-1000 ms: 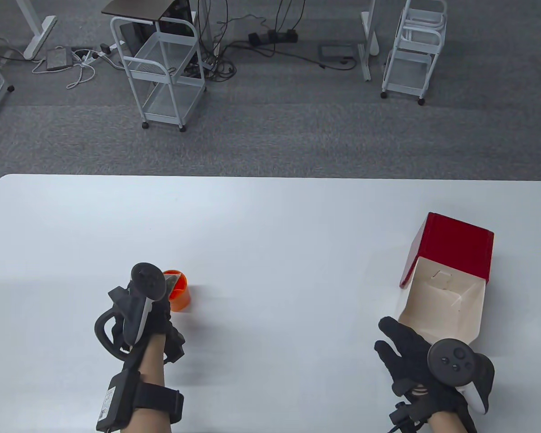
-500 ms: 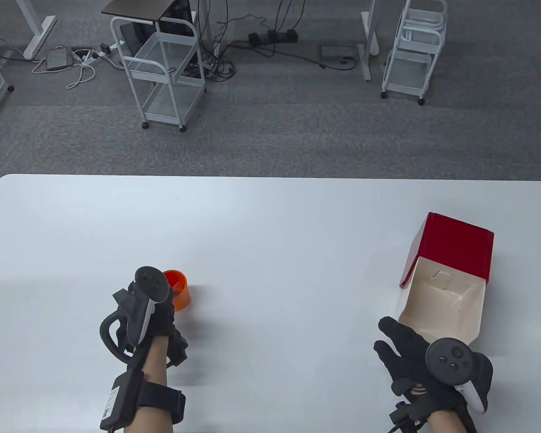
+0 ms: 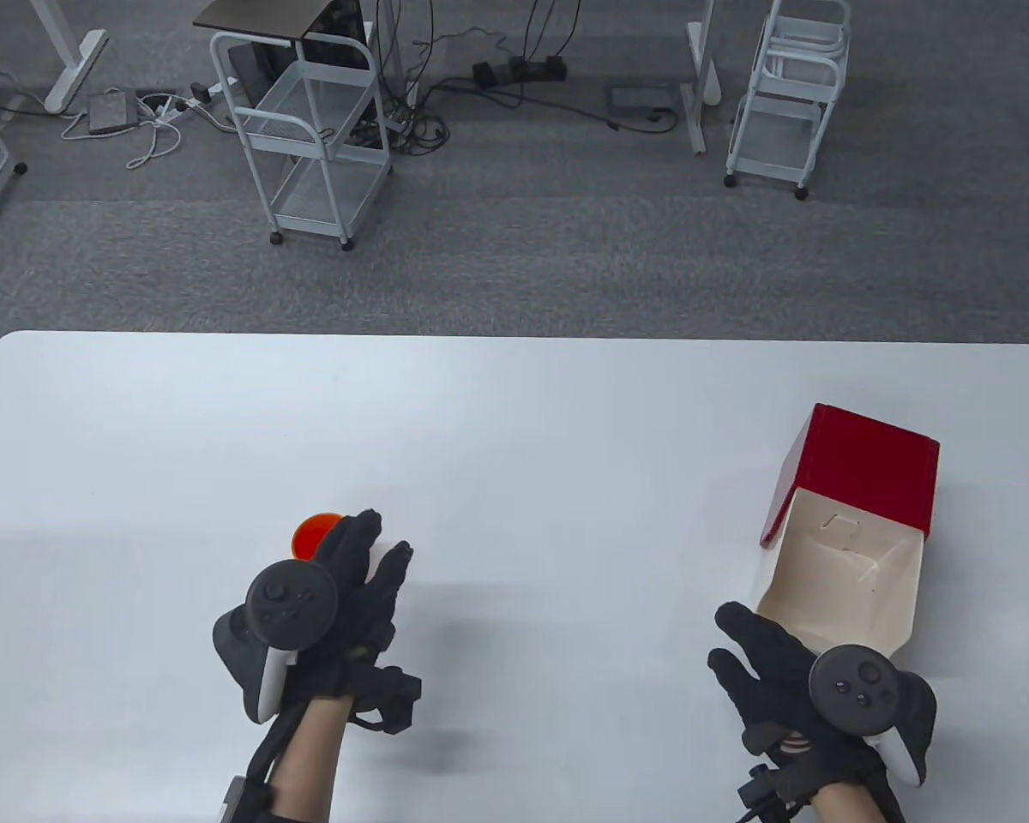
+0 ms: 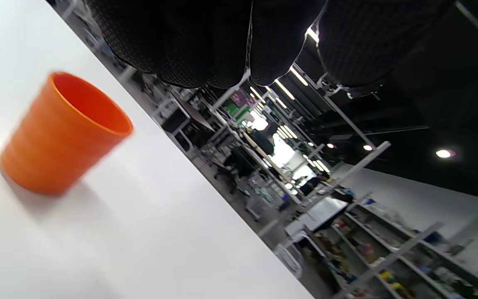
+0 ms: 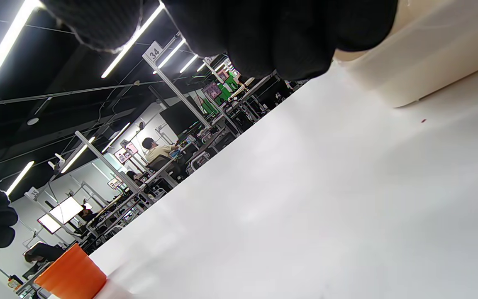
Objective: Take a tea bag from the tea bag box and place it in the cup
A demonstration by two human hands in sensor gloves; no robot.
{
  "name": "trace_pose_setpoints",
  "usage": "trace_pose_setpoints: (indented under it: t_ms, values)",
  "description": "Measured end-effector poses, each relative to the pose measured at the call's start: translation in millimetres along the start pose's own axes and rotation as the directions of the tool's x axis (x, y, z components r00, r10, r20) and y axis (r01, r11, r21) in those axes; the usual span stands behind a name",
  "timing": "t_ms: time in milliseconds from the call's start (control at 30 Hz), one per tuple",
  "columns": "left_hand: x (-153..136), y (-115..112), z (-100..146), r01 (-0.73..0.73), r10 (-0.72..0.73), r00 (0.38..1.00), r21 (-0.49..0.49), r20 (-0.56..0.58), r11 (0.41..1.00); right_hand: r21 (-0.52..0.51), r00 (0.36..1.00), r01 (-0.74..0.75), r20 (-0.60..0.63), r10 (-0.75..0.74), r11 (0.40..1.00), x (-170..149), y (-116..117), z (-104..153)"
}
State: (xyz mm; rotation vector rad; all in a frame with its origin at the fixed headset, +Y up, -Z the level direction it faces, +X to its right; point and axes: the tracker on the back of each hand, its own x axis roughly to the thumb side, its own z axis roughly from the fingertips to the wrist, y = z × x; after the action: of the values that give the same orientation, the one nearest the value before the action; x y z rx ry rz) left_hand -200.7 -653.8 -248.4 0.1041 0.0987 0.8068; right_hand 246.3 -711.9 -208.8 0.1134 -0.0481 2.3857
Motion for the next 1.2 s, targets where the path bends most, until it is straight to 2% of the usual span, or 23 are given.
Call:
trace_pose_setpoints:
  t_ms: [233, 367, 533, 733, 900, 1000, 1067, 1200]
  values:
    - [19.0, -30.7, 26.7, -0.181, 0.197, 0.972, -0.127, 0.128, 0.975, -0.001, 1.0, 0.009, 0.004, -0.009, 1.0, 0.0, 0.2, 0.8]
    - [24.0, -54.3, 42.3, -0.254, 0.286, 0.948, -0.211, 0.14, 0.944, -0.005, 1.0, 0.018, 0.003, -0.018, 1.0, -0.3, -0.2, 1.2]
    - [21.1, -78.2, 52.2, -0.251, 0.3, 0.944, -0.295, 0.135, 0.922, -0.001, 1.0, 0.023, 0.001, -0.023, 1.0, -0.5, -0.1, 1.5]
    - [11.0, -88.8, 54.7, -0.262, 0.313, 0.943, -0.332, 0.111, 0.906, -0.003, 1.0, 0.019, 0.005, -0.019, 1.0, -1.1, -1.4, 2.7]
    - [6.9, -86.9, 52.7, -0.259, 0.305, 0.946, -0.313, 0.109, 0.914, -0.009, 1.0, 0.008, 0.01, -0.008, 1.0, -1.2, -3.3, 2.0]
    - [3.0, -85.1, 50.6, -0.238, 0.279, 0.954, -0.291, 0.107, 0.927, -0.034, 0.999, -0.047, 0.025, 0.048, 0.998, -0.4, -10.2, 0.7]
    - [-0.2, -83.7, 49.3, -0.255, 0.291, 0.952, -0.286, 0.093, 0.924, -0.065, 0.988, -0.146, 0.031, 0.149, 0.987, 0.4, -19.8, -1.4]
    - [-1.9, -82.4, 47.8, -0.268, 0.3, 0.95, -0.278, 0.081, 0.923, -0.079, 0.922, -0.384, 0.013, 0.386, 0.92, 3.5, -35.7, -9.4]
